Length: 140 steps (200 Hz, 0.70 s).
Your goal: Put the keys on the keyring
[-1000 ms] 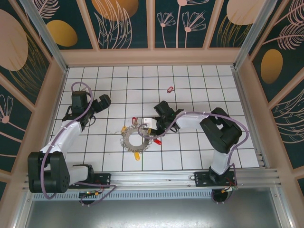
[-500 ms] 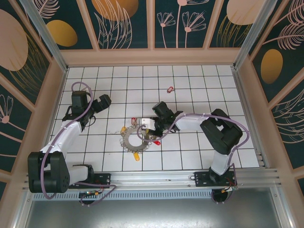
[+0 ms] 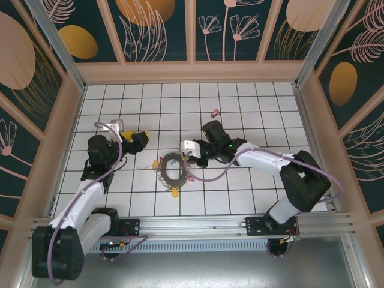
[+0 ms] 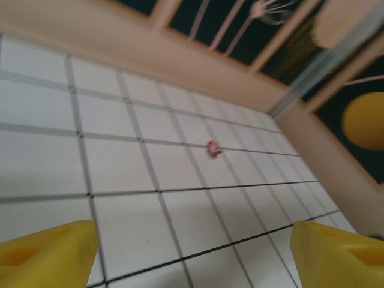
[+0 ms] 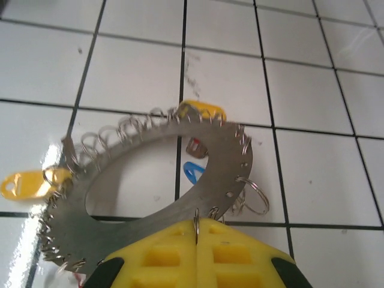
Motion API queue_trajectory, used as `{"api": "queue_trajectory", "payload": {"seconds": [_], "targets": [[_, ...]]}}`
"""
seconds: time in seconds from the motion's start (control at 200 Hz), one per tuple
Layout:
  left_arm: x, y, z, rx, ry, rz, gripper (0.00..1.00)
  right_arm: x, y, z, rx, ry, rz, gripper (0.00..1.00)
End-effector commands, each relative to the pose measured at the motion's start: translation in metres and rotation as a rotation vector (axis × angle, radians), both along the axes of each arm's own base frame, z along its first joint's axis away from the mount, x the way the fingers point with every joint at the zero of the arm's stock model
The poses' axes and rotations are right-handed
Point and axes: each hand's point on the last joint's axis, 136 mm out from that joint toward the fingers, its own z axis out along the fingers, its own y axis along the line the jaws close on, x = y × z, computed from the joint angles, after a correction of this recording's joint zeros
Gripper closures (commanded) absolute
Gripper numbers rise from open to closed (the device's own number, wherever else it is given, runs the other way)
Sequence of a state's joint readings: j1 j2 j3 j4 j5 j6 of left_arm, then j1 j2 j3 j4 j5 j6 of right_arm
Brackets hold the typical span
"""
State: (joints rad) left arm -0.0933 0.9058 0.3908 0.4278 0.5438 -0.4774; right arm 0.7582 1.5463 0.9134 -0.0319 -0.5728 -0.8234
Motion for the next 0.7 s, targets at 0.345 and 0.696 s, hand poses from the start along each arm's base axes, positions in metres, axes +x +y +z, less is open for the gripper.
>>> {"api": "queue_trajectory", "payload": {"seconds": [0.345,0.696], "targets": [[-0.129,-0.092,0.004,0.382,-0.63,-0.824,0.35,-0.035,0.009,0.09,0.168,0.066,0.227,1.0],[-0.115,-0.11,0.012,0.453,-0.706,-0.743,0.62,-0.042,0.015,0.108,0.202,0.036,0.213,1.0]]}}
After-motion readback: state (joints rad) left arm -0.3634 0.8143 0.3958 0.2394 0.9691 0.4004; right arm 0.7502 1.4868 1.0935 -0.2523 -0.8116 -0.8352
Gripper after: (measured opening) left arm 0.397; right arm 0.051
